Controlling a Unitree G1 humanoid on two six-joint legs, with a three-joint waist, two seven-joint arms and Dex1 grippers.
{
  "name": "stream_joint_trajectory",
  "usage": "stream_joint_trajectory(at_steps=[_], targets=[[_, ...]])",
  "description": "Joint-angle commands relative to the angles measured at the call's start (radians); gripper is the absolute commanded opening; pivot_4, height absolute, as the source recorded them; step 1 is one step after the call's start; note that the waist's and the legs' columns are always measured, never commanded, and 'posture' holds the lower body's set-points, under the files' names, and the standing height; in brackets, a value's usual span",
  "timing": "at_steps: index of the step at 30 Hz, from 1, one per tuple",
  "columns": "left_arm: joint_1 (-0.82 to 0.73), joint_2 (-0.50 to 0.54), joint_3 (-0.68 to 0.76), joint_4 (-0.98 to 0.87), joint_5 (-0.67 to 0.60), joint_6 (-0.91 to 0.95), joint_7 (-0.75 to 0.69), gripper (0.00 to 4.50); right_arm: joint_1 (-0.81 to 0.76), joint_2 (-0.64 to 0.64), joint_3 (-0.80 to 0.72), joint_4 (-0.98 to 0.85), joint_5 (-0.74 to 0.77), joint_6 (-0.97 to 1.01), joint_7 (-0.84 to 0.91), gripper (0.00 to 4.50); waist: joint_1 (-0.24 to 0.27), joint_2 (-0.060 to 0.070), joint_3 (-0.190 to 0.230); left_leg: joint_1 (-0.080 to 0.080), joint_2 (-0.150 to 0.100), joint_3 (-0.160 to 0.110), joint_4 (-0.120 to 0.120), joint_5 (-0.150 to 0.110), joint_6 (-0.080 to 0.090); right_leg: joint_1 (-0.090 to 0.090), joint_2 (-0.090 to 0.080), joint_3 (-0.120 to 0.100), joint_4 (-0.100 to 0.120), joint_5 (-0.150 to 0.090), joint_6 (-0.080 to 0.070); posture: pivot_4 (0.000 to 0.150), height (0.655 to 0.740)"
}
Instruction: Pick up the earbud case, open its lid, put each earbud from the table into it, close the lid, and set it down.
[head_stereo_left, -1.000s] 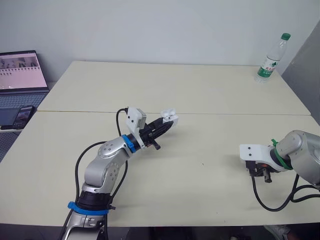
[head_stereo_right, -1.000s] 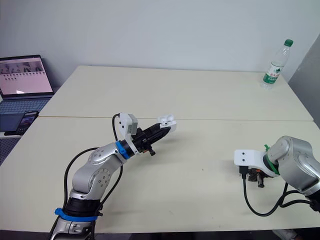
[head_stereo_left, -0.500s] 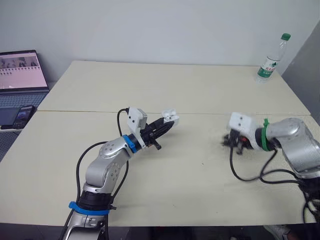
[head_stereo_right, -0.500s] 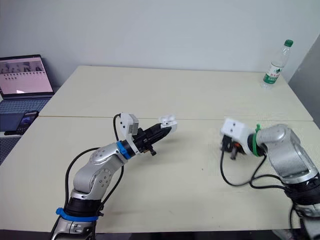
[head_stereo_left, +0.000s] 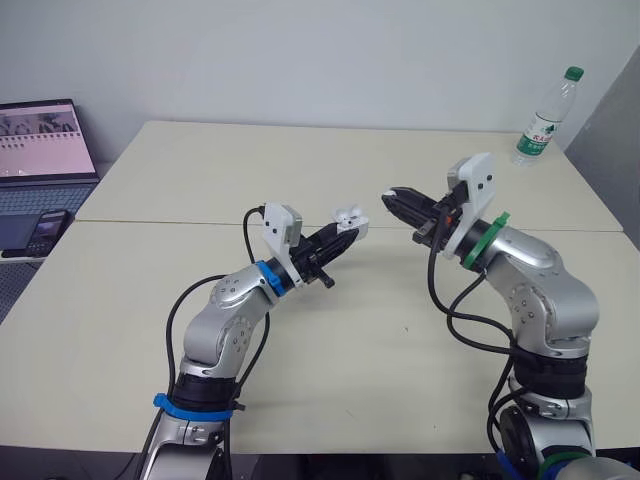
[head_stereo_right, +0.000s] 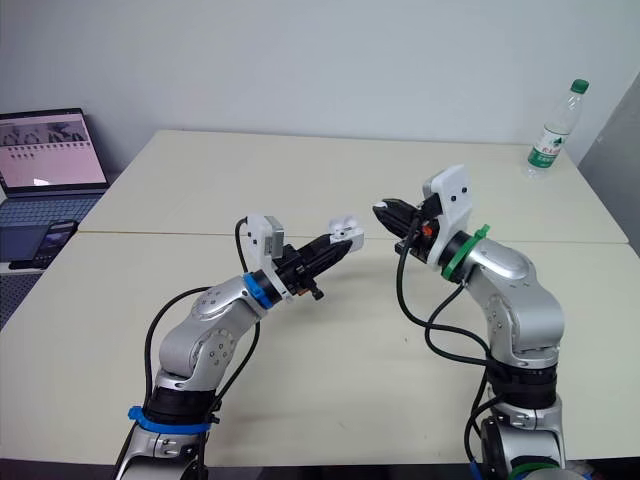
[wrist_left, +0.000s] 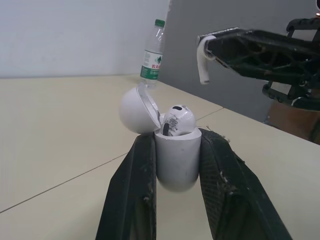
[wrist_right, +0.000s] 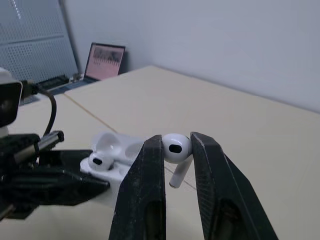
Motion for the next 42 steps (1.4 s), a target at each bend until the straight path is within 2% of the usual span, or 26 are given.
stream_joint_trajectory(at_steps=[1, 13, 29, 35, 40, 42], targets=[[-0.025, -0.009, 0.009, -0.022, -0.019, -0.005, 0.001, 0.78, 0.002, 0.015, 0.032, -0.002, 0.006, -0.086, -0.040, 0.40, 0.000, 0.000, 0.000, 0.000, 0.000, 0.000, 0.000, 0.000, 0.000, 0.000, 0.000, 0.000, 0.000, 0.000, 0.000, 0.150, 0.7362], [-0.026, -0.014, 0.012, -0.022, -0.014, -0.010, 0.005, 0.78, 0.040, -0.011, 0.159, 0.065, -0.016, -0.250, -0.055, 0.40, 0.000, 0.000, 0.000, 0.000, 0.000, 0.000, 0.000, 0.000, 0.000, 0.000, 0.000, 0.000, 0.000, 0.000, 0.000, 0.150, 0.7362], [-0.029, -0.023, 0.010, -0.018, -0.014, -0.013, 0.001, 0.78, 0.059, -0.049, 0.193, 0.092, -0.028, -0.269, -0.068, 0.40, 0.000, 0.000, 0.000, 0.000, 0.000, 0.000, 0.000, 0.000, 0.000, 0.000, 0.000, 0.000, -0.001, 0.000, 0.000, 0.150, 0.7362], [-0.026, -0.021, 0.010, -0.019, -0.013, -0.013, 0.000, 0.78, 0.046, -0.045, 0.170, 0.085, 0.000, -0.254, -0.074, 2.53, 0.000, 0.000, 0.000, 0.000, 0.000, 0.000, 0.000, 0.000, 0.000, 0.000, 0.000, 0.000, -0.001, 0.000, 0.000, 0.150, 0.7362], [-0.023, -0.018, 0.010, -0.018, -0.012, -0.013, -0.003, 0.78, 0.029, -0.035, 0.105, 0.075, 0.083, -0.253, -0.066, 4.40, 0.000, 0.000, 0.000, 0.000, 0.000, 0.000, -0.001, 0.000, 0.000, 0.000, 0.000, 0.000, -0.001, 0.000, 0.000, 0.150, 0.7362], [-0.022, -0.015, 0.011, -0.015, -0.012, -0.013, -0.008, 0.78, 0.017, -0.038, 0.057, 0.066, 0.159, -0.226, -0.053, 4.46, 0.000, 0.000, 0.000, 0.000, 0.000, 0.000, -0.001, 0.000, 0.000, 0.000, 0.000, 0.000, -0.001, 0.000, 0.000, 0.150, 0.7362]])
